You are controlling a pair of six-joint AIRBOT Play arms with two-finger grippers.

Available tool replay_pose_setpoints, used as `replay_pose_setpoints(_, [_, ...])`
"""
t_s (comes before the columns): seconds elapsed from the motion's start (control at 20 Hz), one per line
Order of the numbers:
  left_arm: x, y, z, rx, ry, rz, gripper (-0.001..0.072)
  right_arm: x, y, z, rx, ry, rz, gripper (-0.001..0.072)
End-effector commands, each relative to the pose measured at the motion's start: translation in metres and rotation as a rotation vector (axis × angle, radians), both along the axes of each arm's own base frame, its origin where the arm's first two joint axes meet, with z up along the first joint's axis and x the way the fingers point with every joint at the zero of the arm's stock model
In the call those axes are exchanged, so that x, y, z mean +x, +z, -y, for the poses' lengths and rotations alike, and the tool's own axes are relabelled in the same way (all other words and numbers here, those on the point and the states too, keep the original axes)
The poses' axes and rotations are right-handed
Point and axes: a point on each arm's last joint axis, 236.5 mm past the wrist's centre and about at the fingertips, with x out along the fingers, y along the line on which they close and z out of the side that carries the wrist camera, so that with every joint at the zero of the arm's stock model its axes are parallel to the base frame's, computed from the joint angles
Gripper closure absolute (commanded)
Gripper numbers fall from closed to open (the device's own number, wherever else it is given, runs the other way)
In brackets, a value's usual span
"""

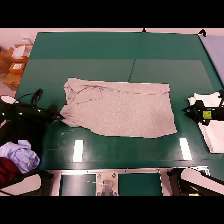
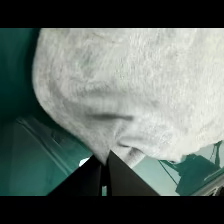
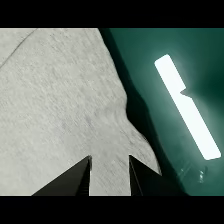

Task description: Fold the shirts.

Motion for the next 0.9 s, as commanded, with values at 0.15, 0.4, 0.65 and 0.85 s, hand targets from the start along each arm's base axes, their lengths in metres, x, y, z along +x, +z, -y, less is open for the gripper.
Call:
replay_pose_setpoints(0.15, [-0.021,0.016,-0.009,-0.006,-0.136,-0.038,0.0682,-0.074,-0.017,0.005,0.034,-0.069,-0.253,0.0150])
replay_pose_setpoints(0.4, [-0.022,0.017,-0.009,-0.009,-0.136,-0.039,0.0683,-0.095,-0.060,-0.051,0.127,-0.042,-0.319,0.0141])
replay_pose_setpoints(0.65, [-0.019,0.017,-0.008,-0.012,-0.127,-0.031,0.0683,-0.079,-0.080,-0.084,0.120,-0.011,-0.253,0.0367])
replay_pose_setpoints(0.85, [-0.006,0.028,-0.004,-0.038,-0.109,0.011,0.0684,-0.060,-0.066,-0.101,0.151,0.051,-0.158,0.0702])
